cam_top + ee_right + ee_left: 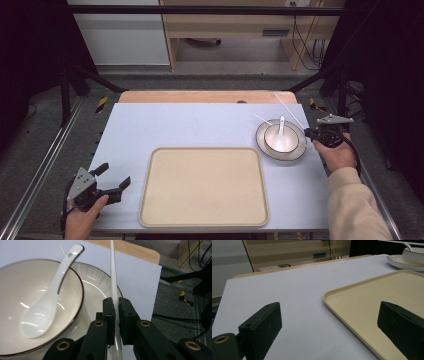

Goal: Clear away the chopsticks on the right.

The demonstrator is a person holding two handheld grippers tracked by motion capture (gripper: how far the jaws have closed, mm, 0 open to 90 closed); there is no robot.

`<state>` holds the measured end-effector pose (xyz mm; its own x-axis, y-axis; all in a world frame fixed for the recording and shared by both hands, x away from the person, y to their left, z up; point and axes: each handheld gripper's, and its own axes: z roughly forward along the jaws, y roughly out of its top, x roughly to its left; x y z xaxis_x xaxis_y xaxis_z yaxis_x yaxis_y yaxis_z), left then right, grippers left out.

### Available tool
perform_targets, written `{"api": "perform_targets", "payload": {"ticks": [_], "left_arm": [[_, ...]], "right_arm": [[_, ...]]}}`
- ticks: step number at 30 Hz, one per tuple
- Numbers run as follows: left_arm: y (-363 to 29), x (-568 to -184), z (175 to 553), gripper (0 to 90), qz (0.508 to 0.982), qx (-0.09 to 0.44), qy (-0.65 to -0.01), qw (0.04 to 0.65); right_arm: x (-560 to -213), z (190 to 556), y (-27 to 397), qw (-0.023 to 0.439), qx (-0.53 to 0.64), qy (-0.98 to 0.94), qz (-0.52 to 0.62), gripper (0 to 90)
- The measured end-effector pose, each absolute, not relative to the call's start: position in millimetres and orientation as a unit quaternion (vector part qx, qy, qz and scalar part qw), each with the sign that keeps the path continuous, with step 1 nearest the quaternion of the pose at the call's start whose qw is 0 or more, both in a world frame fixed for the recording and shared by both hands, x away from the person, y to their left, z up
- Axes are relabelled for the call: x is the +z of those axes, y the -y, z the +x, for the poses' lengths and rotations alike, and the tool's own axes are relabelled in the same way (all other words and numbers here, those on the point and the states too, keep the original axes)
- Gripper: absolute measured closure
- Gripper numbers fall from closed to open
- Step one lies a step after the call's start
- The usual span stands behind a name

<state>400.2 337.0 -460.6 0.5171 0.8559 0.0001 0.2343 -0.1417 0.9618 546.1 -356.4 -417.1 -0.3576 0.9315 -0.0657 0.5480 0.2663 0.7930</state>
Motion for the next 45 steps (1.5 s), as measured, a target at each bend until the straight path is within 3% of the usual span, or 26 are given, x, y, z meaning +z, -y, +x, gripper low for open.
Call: {"api": "perform_targets", "payload": {"ticks": [11,16,22,32,45], "left_arm": [[-329.0,-454.0,414.8,4.7,0.704,0.288,-0.355,0.544],[-321.2,-449.3,433.2,4.9,0.706,0.288,-0.336,0.553],[-321.4,-454.0,429.1,5.2,0.701,0.293,-0.346,0.551],[-318.0,-455.1,415.7,5.1,0.7,0.303,-0.35,0.544],[-320.9,-456.9,412.6,5.3,0.699,0.304,-0.357,0.54]], "right_arm": [[-385.6,499.3,342.5,0.307,0.388,-0.716,0.493,84.1],[-371.9,468.5,324.4,0.317,0.417,-0.702,0.482,84.1],[-363.1,427.5,289.0,0.315,0.423,-0.72,0.451,84.0],[-395.1,379.4,225.5,0.269,0.426,-0.761,0.409,84.0],[-442.8,367.5,175.0,0.204,0.399,-0.786,0.426,84.0]]}}
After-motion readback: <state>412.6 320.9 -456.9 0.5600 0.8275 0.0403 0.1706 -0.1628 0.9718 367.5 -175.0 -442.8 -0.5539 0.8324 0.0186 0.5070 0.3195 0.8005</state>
